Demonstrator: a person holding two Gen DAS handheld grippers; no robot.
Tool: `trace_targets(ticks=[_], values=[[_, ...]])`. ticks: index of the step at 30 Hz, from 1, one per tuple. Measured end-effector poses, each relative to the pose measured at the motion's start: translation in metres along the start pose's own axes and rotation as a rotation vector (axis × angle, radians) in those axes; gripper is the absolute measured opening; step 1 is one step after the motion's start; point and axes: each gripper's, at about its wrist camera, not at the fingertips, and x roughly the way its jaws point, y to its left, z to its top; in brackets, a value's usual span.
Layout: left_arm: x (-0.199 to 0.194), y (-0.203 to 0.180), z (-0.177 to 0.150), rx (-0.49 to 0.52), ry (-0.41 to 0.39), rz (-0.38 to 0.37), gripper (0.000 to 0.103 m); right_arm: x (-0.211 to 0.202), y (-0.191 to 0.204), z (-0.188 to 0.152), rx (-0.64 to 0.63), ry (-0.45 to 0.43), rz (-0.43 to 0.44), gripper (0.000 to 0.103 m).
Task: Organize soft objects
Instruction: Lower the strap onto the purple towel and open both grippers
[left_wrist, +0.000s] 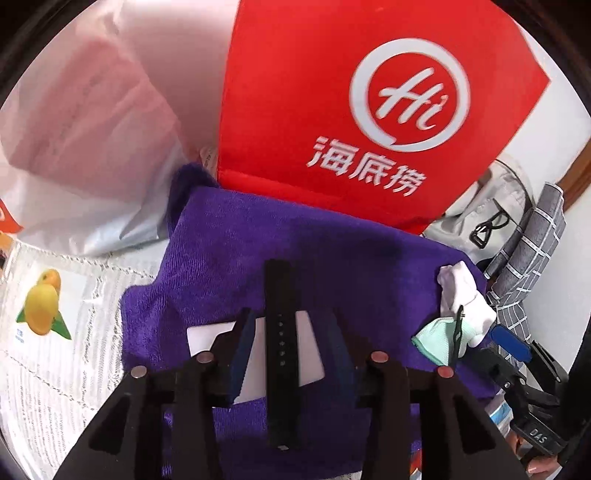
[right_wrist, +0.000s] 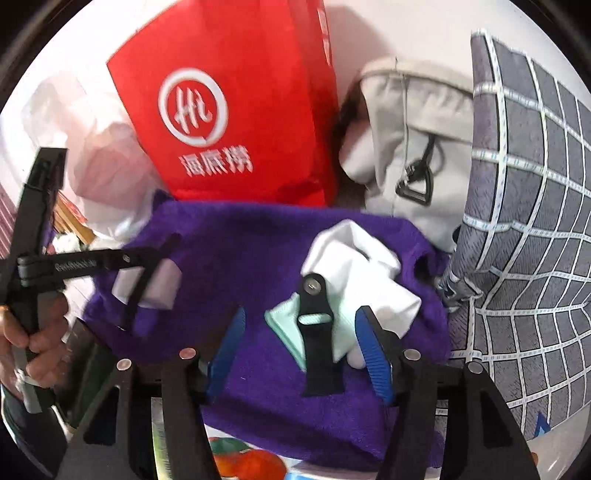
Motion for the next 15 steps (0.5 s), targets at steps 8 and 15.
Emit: trace_targets(ticks=[8,15], values=[[-0.038,-0.007,0.002,0.035,-0.081,0.011,0.043,-0.029,0.024,-0.014,-0.026,-0.047,-0.023,0.063],[-0.075,-0.016,0.001,0.054,-0.159,-0.006,0.043,-0.053,0.035,-0.051,0.026,0.048,0.067,0.063]])
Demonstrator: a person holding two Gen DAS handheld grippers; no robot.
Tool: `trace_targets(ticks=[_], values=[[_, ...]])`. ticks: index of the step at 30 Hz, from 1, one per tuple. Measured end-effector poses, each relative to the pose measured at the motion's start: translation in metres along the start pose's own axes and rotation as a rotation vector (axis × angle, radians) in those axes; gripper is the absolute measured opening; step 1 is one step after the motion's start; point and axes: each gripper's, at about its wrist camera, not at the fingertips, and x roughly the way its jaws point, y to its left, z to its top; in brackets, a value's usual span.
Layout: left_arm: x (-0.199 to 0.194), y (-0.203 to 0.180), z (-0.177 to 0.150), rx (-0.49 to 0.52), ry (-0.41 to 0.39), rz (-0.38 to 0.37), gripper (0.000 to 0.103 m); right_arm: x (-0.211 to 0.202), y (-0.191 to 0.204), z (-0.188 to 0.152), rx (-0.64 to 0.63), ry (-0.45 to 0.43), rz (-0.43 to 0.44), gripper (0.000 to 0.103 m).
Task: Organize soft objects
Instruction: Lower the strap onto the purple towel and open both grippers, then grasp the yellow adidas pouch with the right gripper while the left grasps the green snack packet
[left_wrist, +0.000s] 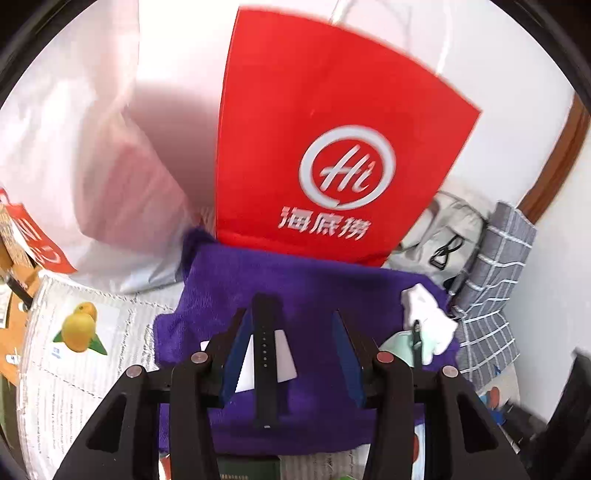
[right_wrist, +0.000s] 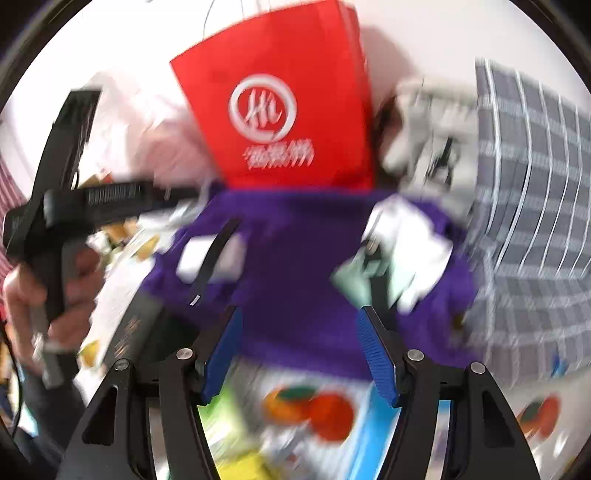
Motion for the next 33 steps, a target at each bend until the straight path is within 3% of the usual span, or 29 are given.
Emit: trace_targets(ticks=[3,8,10,14,16,21,24,26,28,33], values=[[-0.021,-0.008,-0.001,0.036,-0.035,-0.041,0.043,-0.012,0.010,-0.028,-0.058,0.008,-0.082,0.062],[-0.051,-0.025,-0.011,0.090,-0.064,-0.076,0.043,-0.037,0.036,-0.081,-0.188,0.018,-0.077,0.065],[-0.059,-0.027,-0.021,0.091,-0.045,-0.098,0.043,-0.039,0.044,-0.103,-0.245,0.039,-0.081,0.073],[-0.074,-0.026,-0.048,0.115,-0.018,-0.096,0.043,-0.035,0.049,-0.127,-0.304,0.091,-0.102,0.073],[-0.079,-0.023,-0.061,0.118,-0.007,-0.088,0.044,-0.029,0.057,-0.131,-0.370,0.123,-0.086,0.073],[-0.092,-0.009,-0.094,0.099,0.008,-0.098,0.046,-0.003,0.072,-0.135,-0.526,0.218,-0.192,0.073],[-0.099,-0.002,-0.108,0.114,0.017,-0.088,0.047,0.017,0.072,-0.137,-0.577,0.293,-0.208,0.074],[-0.105,0.003,-0.114,0.130,0.017,-0.065,0.047,0.019,0.073,-0.138,-0.599,0.284,-0.211,0.074],[-0.110,0.006,-0.118,0.141,0.018,-0.046,0.047,0.014,0.070,-0.135,-0.562,0.286,-0.187,0.060],[-0.117,0.018,-0.132,0.114,0.024,-0.012,0.047,-0.025,0.068,-0.133,-0.454,0.160,-0.143,0.058]])
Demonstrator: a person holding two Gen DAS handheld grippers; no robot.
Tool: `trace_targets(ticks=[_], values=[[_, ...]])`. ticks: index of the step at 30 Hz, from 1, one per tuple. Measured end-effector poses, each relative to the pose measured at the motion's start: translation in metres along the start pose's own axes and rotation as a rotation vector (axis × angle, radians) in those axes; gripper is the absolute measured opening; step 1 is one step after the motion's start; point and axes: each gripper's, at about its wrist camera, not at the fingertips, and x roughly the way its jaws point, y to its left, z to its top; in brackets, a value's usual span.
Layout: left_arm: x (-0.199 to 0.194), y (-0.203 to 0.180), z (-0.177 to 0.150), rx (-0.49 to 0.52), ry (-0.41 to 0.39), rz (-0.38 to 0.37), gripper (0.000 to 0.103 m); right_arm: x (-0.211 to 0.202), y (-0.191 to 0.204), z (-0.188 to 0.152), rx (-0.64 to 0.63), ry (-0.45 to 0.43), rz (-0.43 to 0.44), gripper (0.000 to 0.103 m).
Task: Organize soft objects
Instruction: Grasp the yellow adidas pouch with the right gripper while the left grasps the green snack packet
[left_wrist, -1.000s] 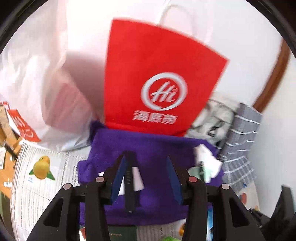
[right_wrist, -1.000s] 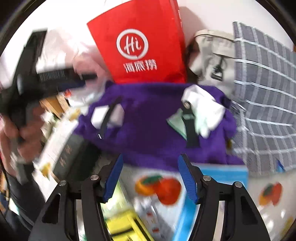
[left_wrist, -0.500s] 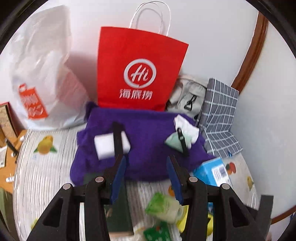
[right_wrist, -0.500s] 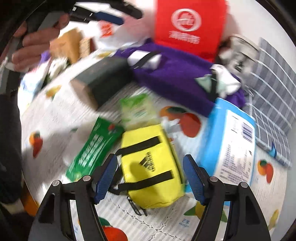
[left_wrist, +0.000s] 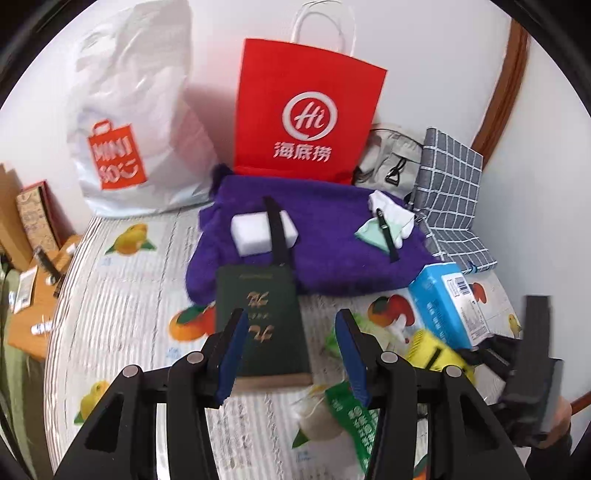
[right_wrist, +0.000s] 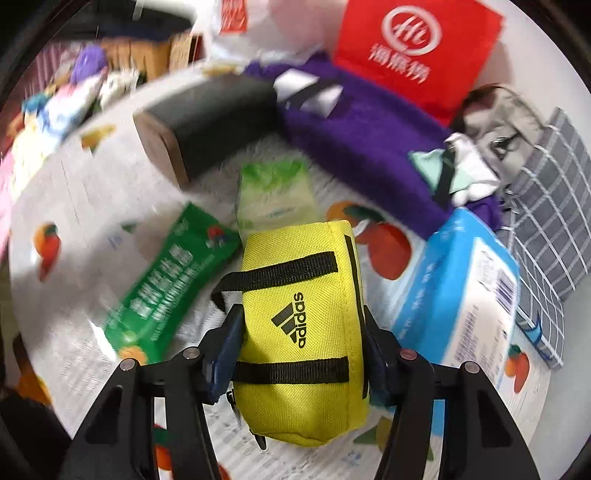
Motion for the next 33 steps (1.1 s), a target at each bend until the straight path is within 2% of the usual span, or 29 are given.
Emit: trace_targets(ticks=[4,6,12,16,21,26,28,31,33], values=[[0.003,0.003,-0.021,-0.041,0.037,0.006,0.047,-0.030,-0.001,-0.014,0.122,-0.091,0.073,0.058],[0.007,0.000,-0.033,-0.051,0.065,0.002,0.047,-0.039,0.000,-0.022,0.172,-0.127,0.075,0.058],[0.026,-0.024,-0.071,-0.046,0.148,-0.022,0.047,-0.057,-0.020,-0.065,0.445,-0.195,0.164,0.058],[0.040,-0.050,-0.091,-0.011,0.198,-0.029,0.047,-0.063,-0.037,-0.092,0.540,-0.211,0.136,0.058],[0.054,-0.069,-0.105,-0.009,0.241,-0.046,0.047,-0.066,-0.052,-0.118,0.598,-0.209,0.104,0.059],[0.072,-0.074,-0.113,-0.047,0.269,-0.018,0.046,-0.049,-0.057,-0.136,0.613,-0.160,0.029,0.059],[0.071,-0.077,-0.114,-0.038,0.220,0.010,0.048,-0.039,-0.056,-0.141,0.616,-0.152,0.034,0.059],[0.071,-0.081,-0.118,-0.035,0.192,0.038,0.048,-0.027,-0.052,-0.147,0.617,-0.154,0.042,0.060],[0.072,-0.081,-0.117,-0.028,0.180,0.056,0.037,-0.028,-0.049,-0.148,0.604,-0.171,0.035,0.060]])
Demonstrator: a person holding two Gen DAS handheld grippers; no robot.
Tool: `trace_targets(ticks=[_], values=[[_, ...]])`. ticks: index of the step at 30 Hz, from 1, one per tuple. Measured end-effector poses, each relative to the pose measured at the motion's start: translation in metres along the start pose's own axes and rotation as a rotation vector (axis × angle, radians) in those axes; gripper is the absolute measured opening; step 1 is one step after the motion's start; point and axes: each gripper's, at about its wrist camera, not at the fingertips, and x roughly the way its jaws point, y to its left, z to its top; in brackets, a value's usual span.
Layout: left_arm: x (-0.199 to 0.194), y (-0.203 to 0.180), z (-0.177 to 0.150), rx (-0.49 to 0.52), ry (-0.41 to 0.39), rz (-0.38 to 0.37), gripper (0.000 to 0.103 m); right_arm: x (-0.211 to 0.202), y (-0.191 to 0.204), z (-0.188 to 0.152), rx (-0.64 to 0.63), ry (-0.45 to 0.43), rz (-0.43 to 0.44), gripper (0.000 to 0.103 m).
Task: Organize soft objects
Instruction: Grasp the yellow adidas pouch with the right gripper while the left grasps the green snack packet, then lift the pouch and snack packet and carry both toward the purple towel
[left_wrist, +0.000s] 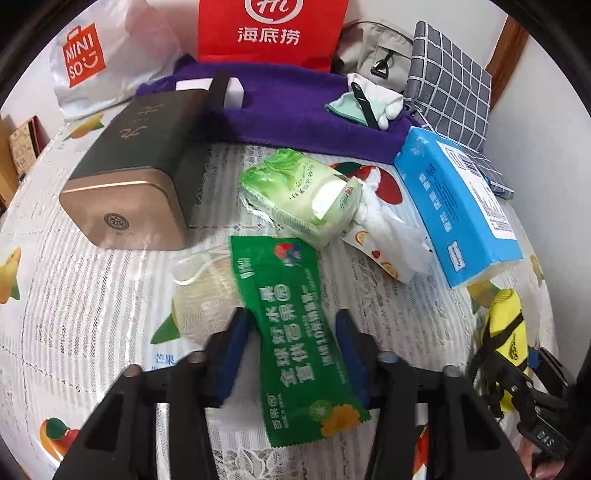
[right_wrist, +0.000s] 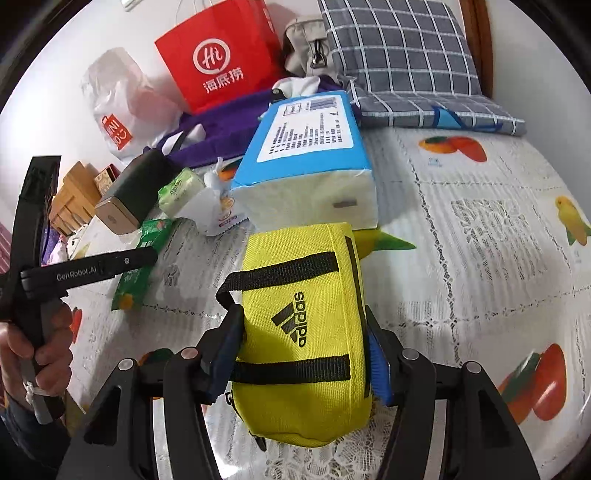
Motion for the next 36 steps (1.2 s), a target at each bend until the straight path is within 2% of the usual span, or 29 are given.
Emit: trace_targets(ticks=[3,5,12,18,25,36], values=[[-0.001,0.002,0.003,-0.007,0.004,-0.022,0.027,-0.001,-0.001,-0.002,0.001,-0.008,0.009,0.060],[-0.006,0.005,0.003,-0.020,0.002,-0.052,0.026,-0.002,-0.003,-0.004,0.009,-0.015,0.016,0.060],[-0.033,0.007,0.000,-0.010,-0.042,-0.071,0.025,-0.008,-0.001,-0.007,0.019,-0.036,0.014,0.060],[-0.049,0.029,-0.010,-0.050,-0.052,-0.061,0.025,-0.018,0.004,-0.008,0.015,-0.050,0.007,0.060],[-0.061,0.052,-0.018,-0.120,-0.052,-0.041,0.025,-0.041,0.009,-0.002,0.054,-0.077,0.074,0.060],[-0.110,0.053,-0.008,-0.109,-0.139,-0.012,0.025,-0.091,0.034,0.013,0.021,-0.153,0.031,0.060]])
